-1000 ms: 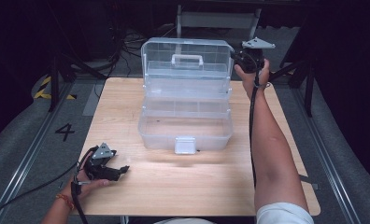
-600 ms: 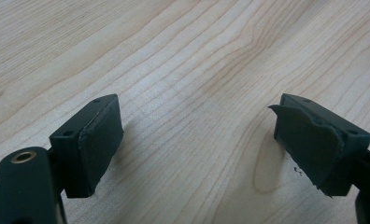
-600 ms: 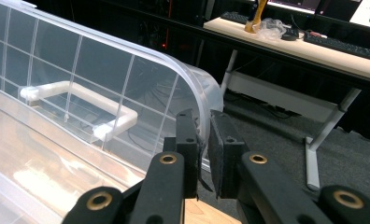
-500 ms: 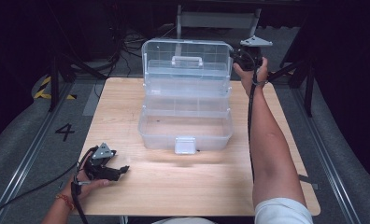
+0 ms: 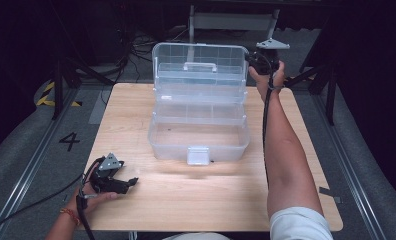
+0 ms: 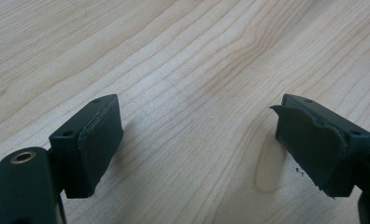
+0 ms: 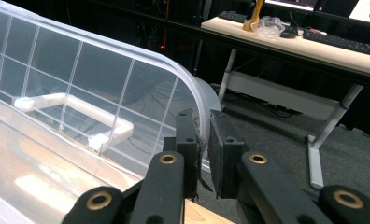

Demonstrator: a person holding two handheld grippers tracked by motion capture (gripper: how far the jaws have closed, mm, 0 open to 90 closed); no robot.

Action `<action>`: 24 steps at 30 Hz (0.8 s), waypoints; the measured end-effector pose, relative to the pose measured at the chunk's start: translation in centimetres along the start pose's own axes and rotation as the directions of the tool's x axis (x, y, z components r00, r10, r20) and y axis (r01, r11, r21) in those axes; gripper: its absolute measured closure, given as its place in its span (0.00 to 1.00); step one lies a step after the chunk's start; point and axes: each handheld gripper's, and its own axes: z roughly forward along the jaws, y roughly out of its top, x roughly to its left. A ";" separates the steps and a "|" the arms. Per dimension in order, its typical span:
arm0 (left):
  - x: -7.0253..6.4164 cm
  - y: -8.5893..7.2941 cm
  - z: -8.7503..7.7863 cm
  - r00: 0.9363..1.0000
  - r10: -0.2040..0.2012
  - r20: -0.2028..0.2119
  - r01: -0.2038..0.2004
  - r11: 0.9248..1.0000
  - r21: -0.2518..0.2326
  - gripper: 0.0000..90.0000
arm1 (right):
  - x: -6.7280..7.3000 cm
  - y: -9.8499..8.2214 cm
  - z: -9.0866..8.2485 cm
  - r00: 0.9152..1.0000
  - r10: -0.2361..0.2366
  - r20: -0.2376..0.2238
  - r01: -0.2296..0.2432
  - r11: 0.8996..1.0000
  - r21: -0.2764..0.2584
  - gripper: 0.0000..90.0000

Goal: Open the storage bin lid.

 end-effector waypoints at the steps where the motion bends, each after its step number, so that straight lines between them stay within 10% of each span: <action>1: 0.0 0.0 0.0 1.000 -0.004 0.003 0.004 1.000 -0.001 0.17 | -0.1 0.0 0.3 1.000 -0.004 0.001 0.004 1.000 0.008 0.93; 24: 0.1 0.0 -0.1 1.000 0.003 0.007 -0.003 1.000 0.011 0.17 | -0.3 0.1 1.9 1.000 -0.001 0.012 0.000 0.999 0.049 0.93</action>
